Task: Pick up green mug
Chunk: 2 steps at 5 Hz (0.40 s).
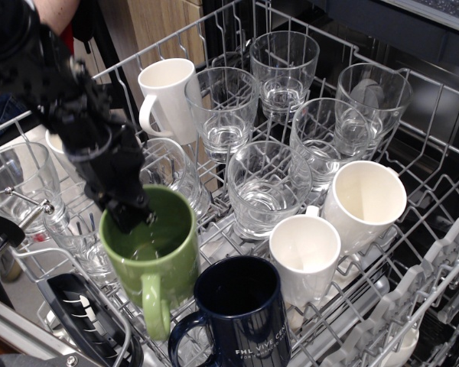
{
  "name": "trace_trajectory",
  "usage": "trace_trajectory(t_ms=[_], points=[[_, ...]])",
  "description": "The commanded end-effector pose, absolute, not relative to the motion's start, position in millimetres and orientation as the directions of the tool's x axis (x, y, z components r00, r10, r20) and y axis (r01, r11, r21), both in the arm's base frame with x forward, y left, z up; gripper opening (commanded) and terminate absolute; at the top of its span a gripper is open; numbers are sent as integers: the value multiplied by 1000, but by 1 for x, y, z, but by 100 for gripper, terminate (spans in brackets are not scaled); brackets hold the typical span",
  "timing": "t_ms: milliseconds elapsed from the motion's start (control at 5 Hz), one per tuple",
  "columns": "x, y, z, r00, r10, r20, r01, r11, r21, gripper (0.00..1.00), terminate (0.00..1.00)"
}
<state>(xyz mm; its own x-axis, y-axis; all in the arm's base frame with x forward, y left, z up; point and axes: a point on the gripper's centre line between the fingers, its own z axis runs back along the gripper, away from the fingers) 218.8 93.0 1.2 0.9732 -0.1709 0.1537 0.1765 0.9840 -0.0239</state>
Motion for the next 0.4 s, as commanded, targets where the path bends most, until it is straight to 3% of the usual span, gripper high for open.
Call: trace_trajectory(t_ms=[0, 200], points=[[236, 94, 60, 976, -137, 168, 144, 989, -27, 0, 0], [260, 106, 88, 984, -148, 104, 154, 986, -56, 0, 100]])
